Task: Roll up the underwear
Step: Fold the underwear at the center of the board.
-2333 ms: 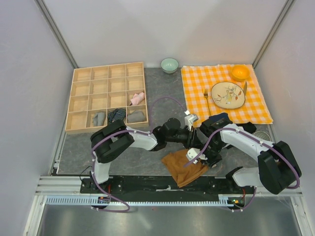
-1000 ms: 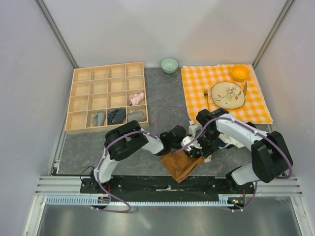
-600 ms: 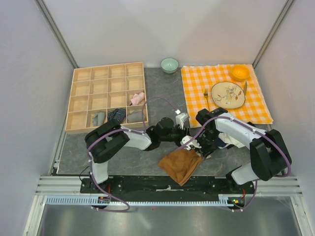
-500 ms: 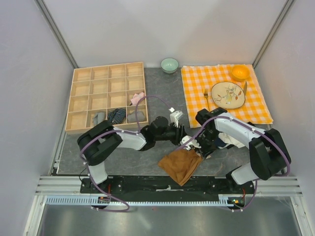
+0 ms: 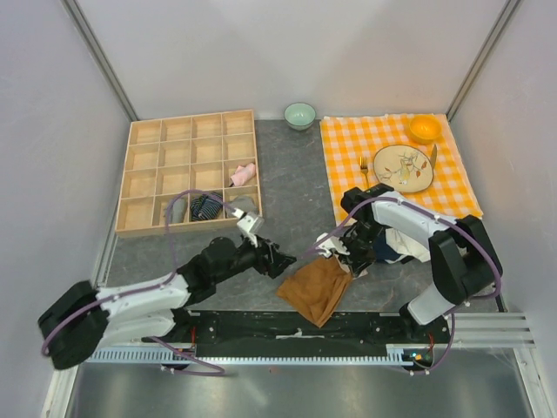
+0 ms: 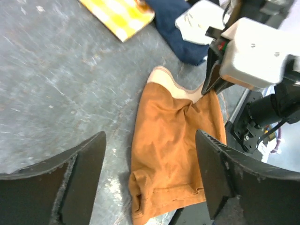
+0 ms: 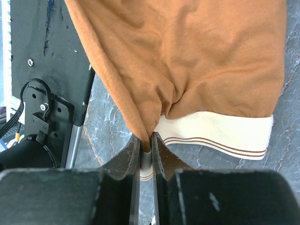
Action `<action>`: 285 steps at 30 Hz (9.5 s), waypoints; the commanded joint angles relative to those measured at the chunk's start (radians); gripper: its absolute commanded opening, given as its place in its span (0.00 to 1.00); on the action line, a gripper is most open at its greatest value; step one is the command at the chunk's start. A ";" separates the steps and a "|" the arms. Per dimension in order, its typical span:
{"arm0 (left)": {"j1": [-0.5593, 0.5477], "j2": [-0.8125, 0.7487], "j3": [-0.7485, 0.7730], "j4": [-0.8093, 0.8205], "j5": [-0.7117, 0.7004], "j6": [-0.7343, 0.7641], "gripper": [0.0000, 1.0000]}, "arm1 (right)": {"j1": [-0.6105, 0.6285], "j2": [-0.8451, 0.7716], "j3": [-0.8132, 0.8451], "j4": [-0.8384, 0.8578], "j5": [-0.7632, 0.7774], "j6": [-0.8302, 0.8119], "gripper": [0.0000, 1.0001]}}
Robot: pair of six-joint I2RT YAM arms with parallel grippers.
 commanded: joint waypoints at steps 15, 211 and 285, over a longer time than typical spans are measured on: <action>-0.164 -0.410 -0.133 -0.219 0.015 0.269 0.85 | -0.014 0.255 0.211 -0.047 -0.109 0.042 0.03; 0.187 0.773 0.379 0.180 0.298 0.017 0.29 | 0.017 0.375 0.383 -0.027 -0.124 0.214 0.03; 0.129 -0.105 0.046 -0.168 0.037 0.119 0.46 | -0.011 0.570 0.537 0.260 -0.115 0.568 0.24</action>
